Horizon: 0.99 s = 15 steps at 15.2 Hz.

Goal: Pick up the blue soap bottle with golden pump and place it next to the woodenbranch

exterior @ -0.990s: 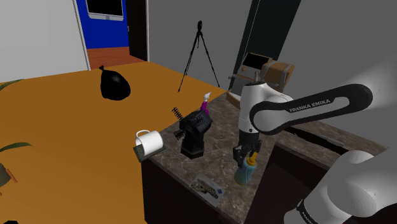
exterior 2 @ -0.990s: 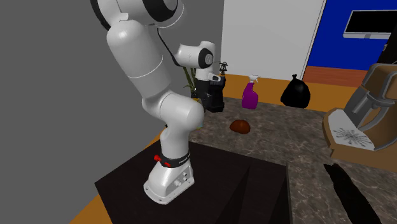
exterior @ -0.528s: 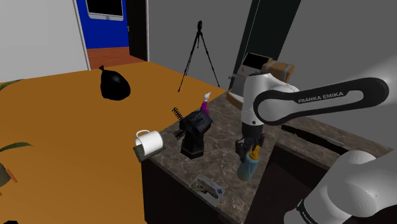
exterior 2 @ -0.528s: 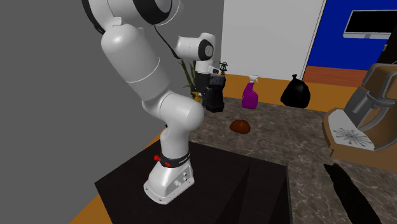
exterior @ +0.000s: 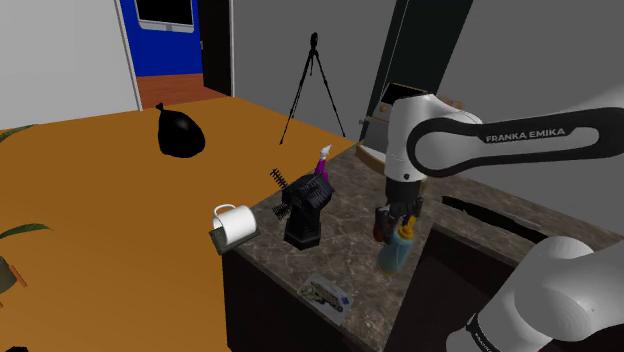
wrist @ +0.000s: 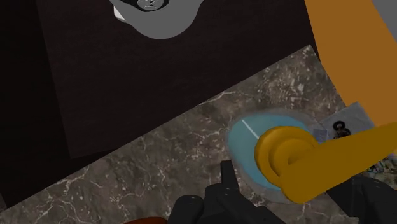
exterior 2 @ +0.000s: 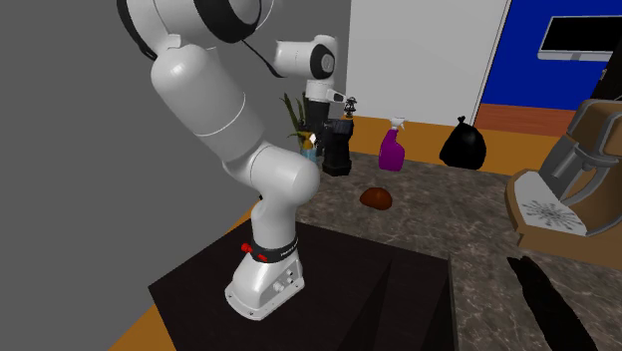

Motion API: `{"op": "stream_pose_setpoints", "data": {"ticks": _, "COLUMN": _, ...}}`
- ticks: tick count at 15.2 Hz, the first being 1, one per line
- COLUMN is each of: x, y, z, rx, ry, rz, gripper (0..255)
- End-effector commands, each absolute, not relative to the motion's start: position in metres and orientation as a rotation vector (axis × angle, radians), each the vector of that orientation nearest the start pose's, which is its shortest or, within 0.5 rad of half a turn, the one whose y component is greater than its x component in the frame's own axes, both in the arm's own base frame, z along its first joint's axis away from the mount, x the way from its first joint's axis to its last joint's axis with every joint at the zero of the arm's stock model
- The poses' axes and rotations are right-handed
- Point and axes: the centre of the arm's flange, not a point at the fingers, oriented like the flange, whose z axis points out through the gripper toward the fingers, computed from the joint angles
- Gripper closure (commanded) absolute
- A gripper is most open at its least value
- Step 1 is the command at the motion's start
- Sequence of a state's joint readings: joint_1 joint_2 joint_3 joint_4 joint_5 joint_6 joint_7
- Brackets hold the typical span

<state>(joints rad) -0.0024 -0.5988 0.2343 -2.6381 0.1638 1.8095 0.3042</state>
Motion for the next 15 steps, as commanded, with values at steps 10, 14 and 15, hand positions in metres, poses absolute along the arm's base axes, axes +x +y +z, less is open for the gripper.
{"op": "stream_pose_setpoints", "data": {"ticks": 10, "x": 0.323, "y": 0.086, "z": 0.469, "rx": -3.142, "ry": 0.293, "rz": 0.375, "gripper": 255}}
{"op": "stream_pose_setpoints", "data": {"ticks": 14, "x": 0.323, "y": 0.086, "z": 0.49, "rx": -3.142, "ry": 0.293, "rz": 0.375, "gripper": 255}}
{"op": "stream_pose_setpoints", "data": {"ticks": 15, "x": 0.323, "y": 0.086, "z": 0.495, "rx": -3.142, "ry": 0.293, "rz": 0.375, "gripper": 255}}
